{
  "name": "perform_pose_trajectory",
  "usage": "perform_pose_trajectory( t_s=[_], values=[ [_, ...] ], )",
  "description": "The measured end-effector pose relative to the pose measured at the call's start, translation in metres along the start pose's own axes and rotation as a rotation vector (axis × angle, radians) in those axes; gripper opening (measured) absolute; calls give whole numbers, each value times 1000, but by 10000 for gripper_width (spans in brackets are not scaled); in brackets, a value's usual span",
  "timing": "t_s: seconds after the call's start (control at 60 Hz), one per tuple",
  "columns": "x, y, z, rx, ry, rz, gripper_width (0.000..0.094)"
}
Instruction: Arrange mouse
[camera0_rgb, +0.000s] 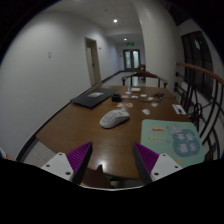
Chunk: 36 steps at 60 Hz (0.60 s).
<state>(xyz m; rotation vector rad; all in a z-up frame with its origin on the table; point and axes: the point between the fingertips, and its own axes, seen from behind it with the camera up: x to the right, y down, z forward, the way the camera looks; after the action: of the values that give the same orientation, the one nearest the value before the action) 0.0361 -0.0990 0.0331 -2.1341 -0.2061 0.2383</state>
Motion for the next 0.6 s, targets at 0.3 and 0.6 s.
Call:
perform_pose_trajectory(
  t_s=[0.3, 0.6],
  values=[
    [-17, 4, 12, -104, -36, -38, 825],
    [19, -16, -4, -114, 98, -36, 800]
  ],
)
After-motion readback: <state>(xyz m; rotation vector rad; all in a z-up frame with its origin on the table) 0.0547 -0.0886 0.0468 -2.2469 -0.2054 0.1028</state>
